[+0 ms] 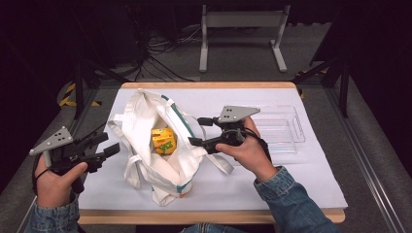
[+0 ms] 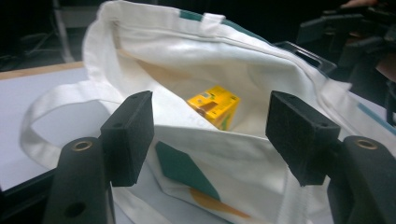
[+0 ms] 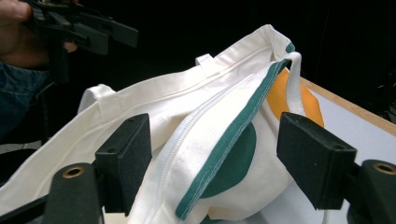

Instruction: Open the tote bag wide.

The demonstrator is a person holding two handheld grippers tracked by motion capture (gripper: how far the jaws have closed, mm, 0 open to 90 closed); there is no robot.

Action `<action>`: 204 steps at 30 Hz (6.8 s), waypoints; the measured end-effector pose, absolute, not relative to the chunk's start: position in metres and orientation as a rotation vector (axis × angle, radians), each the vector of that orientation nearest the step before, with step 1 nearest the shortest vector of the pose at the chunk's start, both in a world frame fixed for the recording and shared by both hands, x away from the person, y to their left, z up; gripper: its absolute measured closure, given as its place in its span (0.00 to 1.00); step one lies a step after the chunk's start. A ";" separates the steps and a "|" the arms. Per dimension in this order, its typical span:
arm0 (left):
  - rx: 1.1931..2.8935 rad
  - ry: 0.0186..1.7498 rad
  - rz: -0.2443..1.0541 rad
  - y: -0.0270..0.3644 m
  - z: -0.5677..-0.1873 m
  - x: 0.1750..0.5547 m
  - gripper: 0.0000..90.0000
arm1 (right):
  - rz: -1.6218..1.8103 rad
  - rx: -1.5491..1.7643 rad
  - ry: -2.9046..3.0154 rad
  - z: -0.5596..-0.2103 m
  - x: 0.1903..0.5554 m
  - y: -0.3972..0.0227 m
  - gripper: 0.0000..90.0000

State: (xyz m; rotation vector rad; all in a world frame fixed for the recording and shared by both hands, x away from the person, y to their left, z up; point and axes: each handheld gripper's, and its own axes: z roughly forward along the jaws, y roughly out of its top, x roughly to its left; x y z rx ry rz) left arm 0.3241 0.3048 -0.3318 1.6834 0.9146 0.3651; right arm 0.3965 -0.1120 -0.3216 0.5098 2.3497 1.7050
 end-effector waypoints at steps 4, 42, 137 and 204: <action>1.674 0.931 0.359 0.304 -0.336 0.328 0.36 | 1.679 0.537 2.361 -0.326 0.402 -0.101 0.28; 1.659 1.079 0.235 0.266 -0.382 0.371 0.15 | 1.411 0.391 2.398 -0.335 0.387 -0.096 0.91; 1.785 0.949 0.324 0.295 -0.372 0.359 0.68 | 1.480 0.573 2.376 -0.358 0.372 -0.143 0.64; 1.794 0.891 0.374 0.291 -0.353 0.347 0.47 | 1.358 0.307 2.567 -0.438 0.384 -0.070 0.90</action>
